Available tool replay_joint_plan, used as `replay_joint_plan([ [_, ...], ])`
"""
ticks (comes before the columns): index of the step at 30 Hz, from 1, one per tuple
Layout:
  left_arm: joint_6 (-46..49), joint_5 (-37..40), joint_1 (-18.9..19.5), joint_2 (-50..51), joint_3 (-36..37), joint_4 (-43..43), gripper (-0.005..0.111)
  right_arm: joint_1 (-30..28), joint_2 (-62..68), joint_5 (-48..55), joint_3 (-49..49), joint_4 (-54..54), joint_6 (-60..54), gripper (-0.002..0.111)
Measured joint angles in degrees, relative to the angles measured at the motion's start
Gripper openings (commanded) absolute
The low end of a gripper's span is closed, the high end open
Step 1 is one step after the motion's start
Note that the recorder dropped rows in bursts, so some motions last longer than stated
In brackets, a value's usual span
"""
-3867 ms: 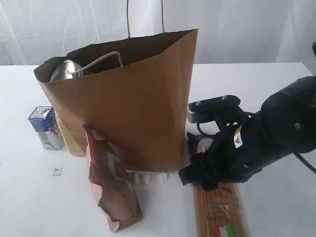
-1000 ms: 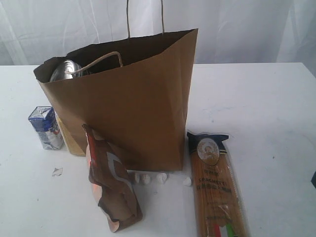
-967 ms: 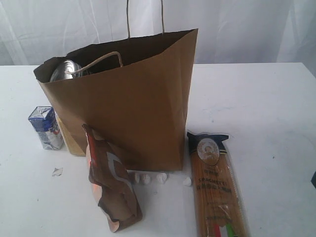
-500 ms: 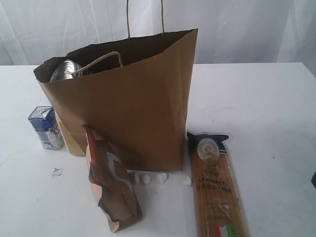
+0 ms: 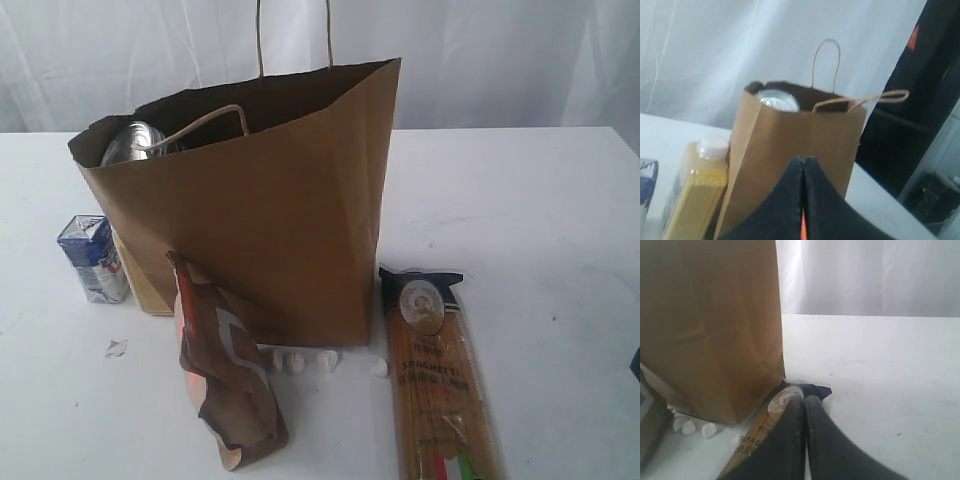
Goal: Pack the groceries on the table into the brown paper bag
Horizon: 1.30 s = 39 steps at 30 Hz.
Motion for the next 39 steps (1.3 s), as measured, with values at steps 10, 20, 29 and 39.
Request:
replay_joint_plan([
  [10,-0.8,20.5,0.0,4.3,-16.9,0.5,0.000,0.0,0.0,0.1,0.0,0.0,0.0,0.000],
  [20,-1.3,54.9,0.0,31.9,-48.3,24.8,0.017,0.0,0.0,0.1,0.0,-0.1,0.0,0.000],
  [29,-13.2,65.8,0.0,52.2,-56.8,49.2,0.060,0.0,0.0,0.1,0.0,-0.1,0.0,0.000],
  [39,-16.8,59.2,4.5,69.3,-56.8,40.8,0.064,0.0,0.0,0.1,0.0,-0.1,0.0,0.000],
])
